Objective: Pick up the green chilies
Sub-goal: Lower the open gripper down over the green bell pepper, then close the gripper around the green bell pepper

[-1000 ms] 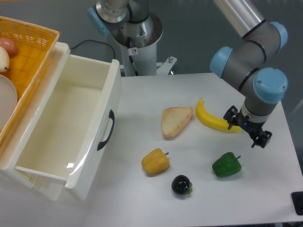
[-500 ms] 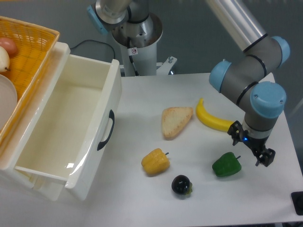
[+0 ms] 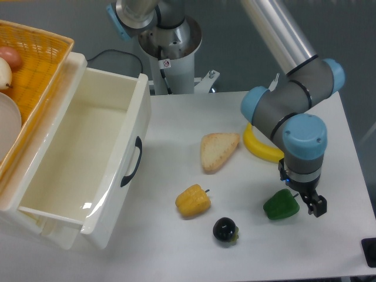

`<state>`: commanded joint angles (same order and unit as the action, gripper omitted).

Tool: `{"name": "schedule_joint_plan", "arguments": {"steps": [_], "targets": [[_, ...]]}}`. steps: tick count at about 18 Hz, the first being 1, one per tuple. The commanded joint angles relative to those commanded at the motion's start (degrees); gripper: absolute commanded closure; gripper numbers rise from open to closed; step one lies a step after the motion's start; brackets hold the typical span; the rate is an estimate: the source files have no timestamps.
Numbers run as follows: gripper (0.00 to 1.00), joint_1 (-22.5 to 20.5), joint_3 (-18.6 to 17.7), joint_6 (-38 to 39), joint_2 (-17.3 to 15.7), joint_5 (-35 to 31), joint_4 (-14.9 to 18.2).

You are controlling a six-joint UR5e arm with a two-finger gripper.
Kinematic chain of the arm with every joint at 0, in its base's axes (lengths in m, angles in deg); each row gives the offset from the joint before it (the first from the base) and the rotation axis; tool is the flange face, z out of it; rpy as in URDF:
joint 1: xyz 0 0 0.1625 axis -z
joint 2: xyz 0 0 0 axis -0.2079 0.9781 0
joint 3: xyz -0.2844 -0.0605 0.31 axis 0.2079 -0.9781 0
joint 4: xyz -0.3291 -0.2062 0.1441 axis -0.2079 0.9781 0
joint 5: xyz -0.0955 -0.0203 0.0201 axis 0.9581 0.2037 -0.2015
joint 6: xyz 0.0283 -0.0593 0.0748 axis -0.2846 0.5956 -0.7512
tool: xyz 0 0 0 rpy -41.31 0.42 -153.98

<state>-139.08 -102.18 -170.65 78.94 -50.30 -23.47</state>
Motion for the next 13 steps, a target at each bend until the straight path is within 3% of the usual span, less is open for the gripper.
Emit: {"name": "schedule_joint_plan", "arguments": {"steps": [13], "targets": [[0.00,-0.09,-3.87,-0.17,2.02,0.97,-0.44]]}}
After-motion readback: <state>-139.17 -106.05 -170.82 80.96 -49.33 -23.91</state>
